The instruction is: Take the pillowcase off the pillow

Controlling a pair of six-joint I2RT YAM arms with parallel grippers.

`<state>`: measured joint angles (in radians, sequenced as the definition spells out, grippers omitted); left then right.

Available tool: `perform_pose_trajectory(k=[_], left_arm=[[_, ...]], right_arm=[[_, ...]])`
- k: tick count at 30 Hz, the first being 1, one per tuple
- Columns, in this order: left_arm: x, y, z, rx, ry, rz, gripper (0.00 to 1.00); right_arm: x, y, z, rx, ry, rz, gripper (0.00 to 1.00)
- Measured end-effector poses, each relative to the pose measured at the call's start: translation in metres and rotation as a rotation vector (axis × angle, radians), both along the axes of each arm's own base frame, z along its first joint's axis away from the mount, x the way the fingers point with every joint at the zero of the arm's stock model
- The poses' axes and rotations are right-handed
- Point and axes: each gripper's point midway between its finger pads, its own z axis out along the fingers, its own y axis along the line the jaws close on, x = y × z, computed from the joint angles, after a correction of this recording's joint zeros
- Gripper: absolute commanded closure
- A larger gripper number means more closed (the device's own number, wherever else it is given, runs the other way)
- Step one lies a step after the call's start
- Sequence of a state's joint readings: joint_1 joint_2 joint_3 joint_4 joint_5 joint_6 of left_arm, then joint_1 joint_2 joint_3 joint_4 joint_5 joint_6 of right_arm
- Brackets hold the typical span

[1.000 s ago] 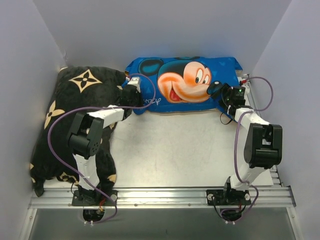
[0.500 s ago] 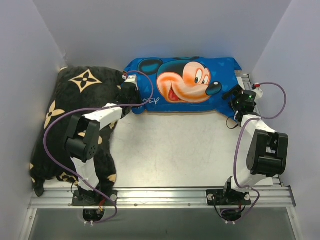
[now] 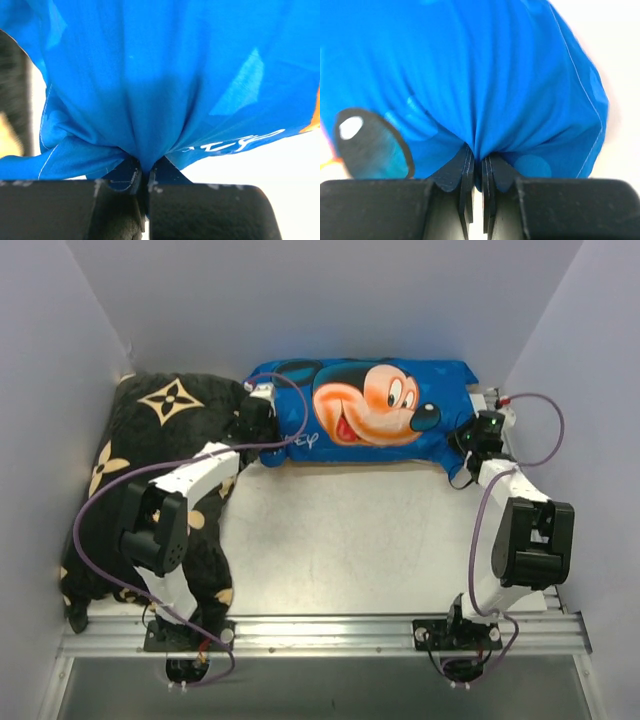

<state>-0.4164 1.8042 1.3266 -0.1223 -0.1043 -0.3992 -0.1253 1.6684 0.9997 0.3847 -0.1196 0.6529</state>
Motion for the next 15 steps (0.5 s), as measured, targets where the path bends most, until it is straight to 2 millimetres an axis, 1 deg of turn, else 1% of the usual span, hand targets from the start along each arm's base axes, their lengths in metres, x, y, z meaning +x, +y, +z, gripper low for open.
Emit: perform_pose_trajectory(k=[2, 3, 5, 6, 8, 9, 11, 13, 15], left_arm=[[-0.010, 0.005, 0.017, 0.016, -0.010, 0.003, 1.00], [-0.016, 0.007, 0.028, 0.023, -0.018, 0.006, 1.00], [-0.032, 0.011, 0.056, 0.037, -0.049, 0.011, 1.00], [-0.042, 0.012, 0.072, 0.039, -0.069, 0.011, 1.00], [-0.067, 0.012, 0.105, 0.030, -0.105, -0.003, 1.00], [-0.083, 0.012, 0.120, 0.025, -0.117, -0.015, 1.00], [-0.116, 0.012, 0.152, 0.006, -0.141, -0.046, 1.00], [-0.142, 0.017, 0.177, -0.023, -0.158, -0.064, 1.00], [-0.159, 0.028, 0.198, -0.043, -0.162, -0.058, 1.00]], right_arm=[[-0.017, 0.009, 0.023, -0.026, 0.009, 0.006, 1.00], [-0.027, 0.015, 0.039, -0.039, -0.002, 0.012, 1.00], [-0.051, 0.027, 0.074, -0.053, -0.026, 0.029, 1.00], [-0.067, 0.032, 0.096, -0.057, -0.049, 0.034, 1.00], [-0.097, 0.036, 0.128, -0.058, -0.084, 0.037, 1.00], [-0.113, 0.037, 0.143, -0.056, -0.101, 0.035, 0.98], [-0.143, 0.036, 0.165, -0.054, -0.125, 0.023, 0.96], [-0.170, 0.038, 0.182, -0.054, -0.139, 0.020, 0.95], [-0.189, 0.044, 0.193, -0.049, -0.141, 0.036, 0.95]])
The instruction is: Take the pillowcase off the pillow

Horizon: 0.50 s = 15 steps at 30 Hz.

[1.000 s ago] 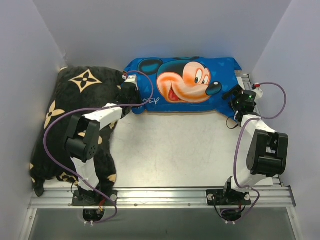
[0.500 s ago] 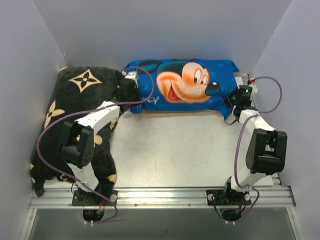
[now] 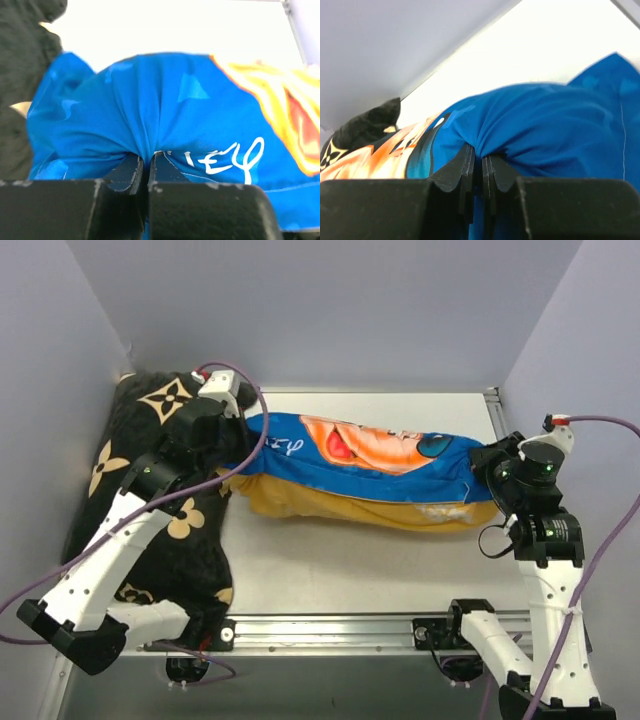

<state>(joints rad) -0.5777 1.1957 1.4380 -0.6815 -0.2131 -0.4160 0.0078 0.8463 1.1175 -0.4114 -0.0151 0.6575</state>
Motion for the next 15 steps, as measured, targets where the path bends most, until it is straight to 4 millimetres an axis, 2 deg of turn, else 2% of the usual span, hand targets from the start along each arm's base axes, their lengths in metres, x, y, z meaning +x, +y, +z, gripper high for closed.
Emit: perform_pose_trajectory(k=[3, 6, 9, 12, 13, 14, 15], left_arm=[[0.001, 0.010, 0.021, -0.028, 0.000, 0.028, 1.00], [0.022, 0.005, 0.019, -0.054, 0.043, 0.034, 0.97], [0.062, -0.008, -0.015, -0.048, 0.149, 0.036, 0.97], [0.110, -0.023, -0.071, -0.039, 0.268, 0.045, 0.91], [0.123, -0.028, -0.085, -0.042, 0.287, 0.043, 0.86], [0.135, -0.033, -0.095, -0.051, 0.297, 0.041, 0.83], [0.146, -0.037, -0.101, -0.063, 0.300, 0.041, 0.80]], right_arm=[[-0.006, 0.004, 0.004, 0.006, 0.038, 0.011, 0.91], [0.016, 0.000, -0.015, -0.003, 0.161, -0.009, 0.89], [0.069, -0.006, -0.032, 0.003, 0.272, -0.022, 0.89], [0.139, -0.020, -0.058, 0.031, 0.326, -0.044, 0.82], [0.159, -0.023, -0.065, 0.042, 0.332, -0.047, 0.77], [0.178, -0.026, -0.073, 0.056, 0.338, -0.048, 0.63], [0.198, -0.029, -0.079, 0.070, 0.333, -0.049, 0.57]])
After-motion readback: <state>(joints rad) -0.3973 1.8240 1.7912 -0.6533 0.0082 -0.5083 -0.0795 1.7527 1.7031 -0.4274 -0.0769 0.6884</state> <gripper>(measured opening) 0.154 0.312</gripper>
